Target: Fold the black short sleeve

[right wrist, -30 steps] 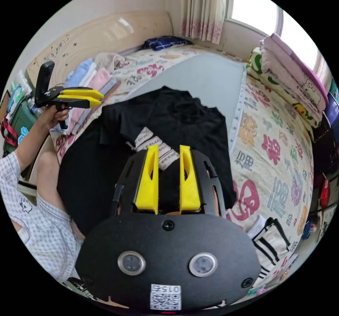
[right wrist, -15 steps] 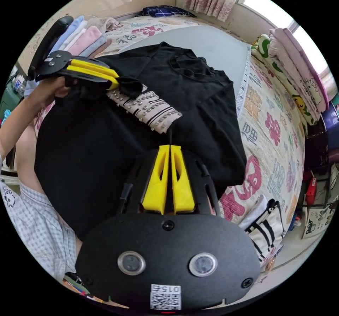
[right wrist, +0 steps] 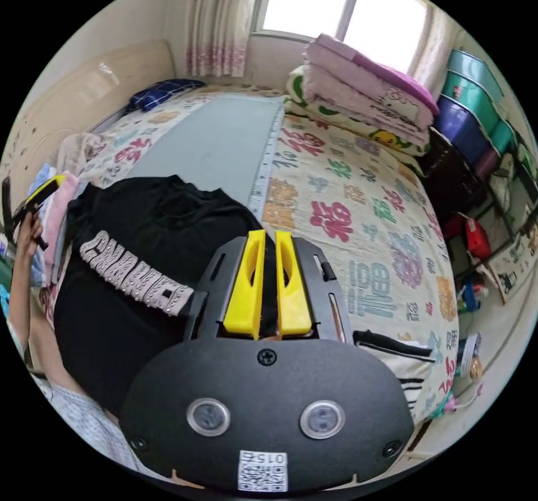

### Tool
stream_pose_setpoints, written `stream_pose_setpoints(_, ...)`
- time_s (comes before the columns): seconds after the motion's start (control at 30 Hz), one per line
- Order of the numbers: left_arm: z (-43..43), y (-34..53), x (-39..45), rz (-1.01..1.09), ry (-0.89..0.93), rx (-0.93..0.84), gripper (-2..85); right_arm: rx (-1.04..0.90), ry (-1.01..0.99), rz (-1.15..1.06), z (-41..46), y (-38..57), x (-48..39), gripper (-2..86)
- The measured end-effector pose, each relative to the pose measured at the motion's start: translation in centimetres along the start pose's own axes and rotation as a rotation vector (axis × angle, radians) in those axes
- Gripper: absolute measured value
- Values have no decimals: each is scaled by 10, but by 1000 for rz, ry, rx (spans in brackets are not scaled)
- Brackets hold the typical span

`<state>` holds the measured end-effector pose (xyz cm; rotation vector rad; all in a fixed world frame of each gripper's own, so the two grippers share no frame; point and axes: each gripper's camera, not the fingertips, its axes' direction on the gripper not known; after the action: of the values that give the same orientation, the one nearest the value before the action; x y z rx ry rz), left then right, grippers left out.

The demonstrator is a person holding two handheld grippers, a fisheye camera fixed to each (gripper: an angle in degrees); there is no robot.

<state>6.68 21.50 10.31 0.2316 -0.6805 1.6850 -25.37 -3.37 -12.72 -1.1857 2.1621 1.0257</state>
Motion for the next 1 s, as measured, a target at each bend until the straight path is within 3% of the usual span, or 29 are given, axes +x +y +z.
stream_pose_setpoints(0.13,94,-7,31,76,12,-209,-3,-138,-49,-123,58,-22,-70,-4)
stream_pose_setpoints(0.3,185,-12,53,142,-67,-369,-7,-256,91,-104,136,-47,-95,-6)
stream_pose_setpoints(0.67,252,-33,68,212,-317,-355,-8,-209,361,-181,196,-123,-139,-6)
stream_pose_setpoints(0.83,268,-35,71,213,-358,-345,-8,-186,263,-98,182,-140,-128,-6)
stream_pose_setpoints(1.0,251,-32,63,123,-299,-295,-6,-4,-1,-1,72,-84,-79,32)
